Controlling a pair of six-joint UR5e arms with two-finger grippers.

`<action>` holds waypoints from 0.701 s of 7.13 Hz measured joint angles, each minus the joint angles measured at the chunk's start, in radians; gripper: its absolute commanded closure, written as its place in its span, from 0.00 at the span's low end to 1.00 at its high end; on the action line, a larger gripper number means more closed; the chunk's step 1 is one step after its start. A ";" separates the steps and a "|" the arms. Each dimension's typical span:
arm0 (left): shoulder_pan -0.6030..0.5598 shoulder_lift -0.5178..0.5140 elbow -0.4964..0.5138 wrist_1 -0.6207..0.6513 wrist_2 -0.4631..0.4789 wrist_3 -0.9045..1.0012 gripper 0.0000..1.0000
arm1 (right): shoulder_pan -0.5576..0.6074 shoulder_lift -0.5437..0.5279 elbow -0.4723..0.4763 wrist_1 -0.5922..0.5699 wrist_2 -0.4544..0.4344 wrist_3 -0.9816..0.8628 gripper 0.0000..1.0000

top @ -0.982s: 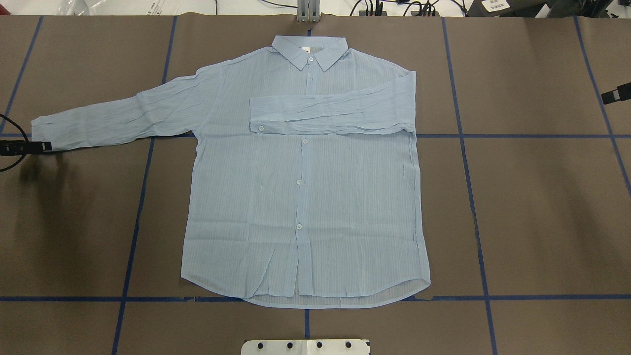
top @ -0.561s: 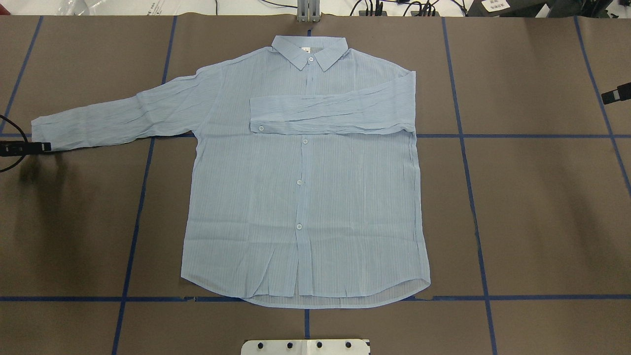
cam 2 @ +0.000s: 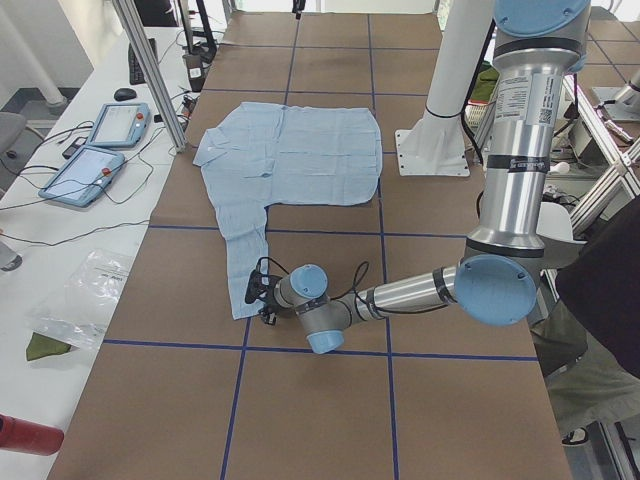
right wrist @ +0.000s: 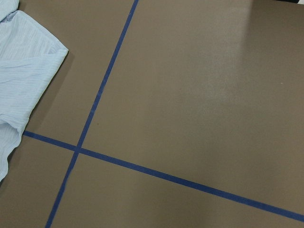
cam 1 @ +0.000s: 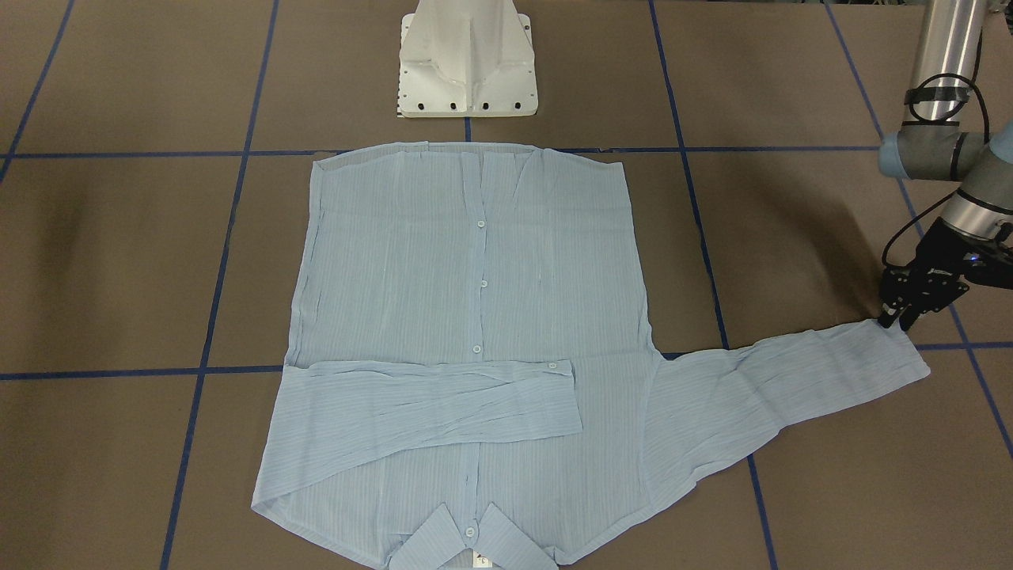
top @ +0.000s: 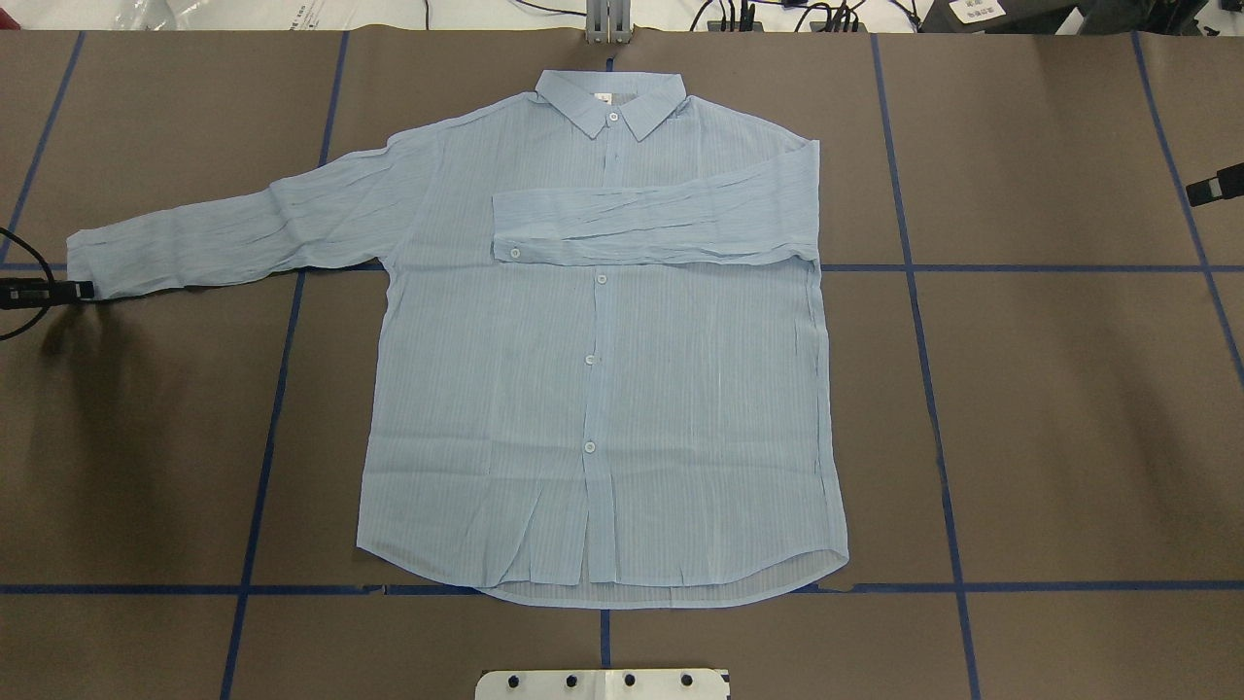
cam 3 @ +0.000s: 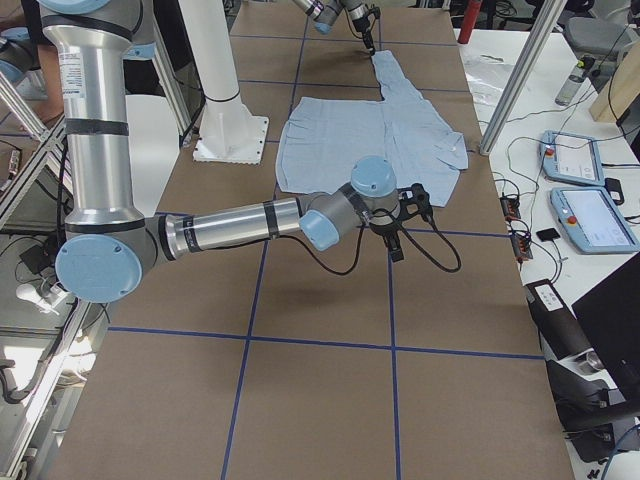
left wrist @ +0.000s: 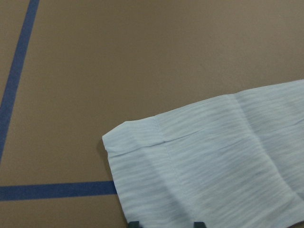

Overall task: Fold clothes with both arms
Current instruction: 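Withdraw the right gripper while the left gripper grasps the other cuff, then fold the held sleeve across the shirt with the left gripper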

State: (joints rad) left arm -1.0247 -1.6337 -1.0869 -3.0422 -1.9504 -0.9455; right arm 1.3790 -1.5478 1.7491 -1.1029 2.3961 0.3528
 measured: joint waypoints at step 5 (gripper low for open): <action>-0.015 0.003 -0.184 -0.021 -0.066 0.020 1.00 | 0.000 0.001 0.001 0.000 0.001 0.009 0.00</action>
State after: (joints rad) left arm -1.0394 -1.6305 -1.2708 -3.0636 -2.0164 -0.9252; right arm 1.3790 -1.5465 1.7500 -1.1029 2.3976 0.3615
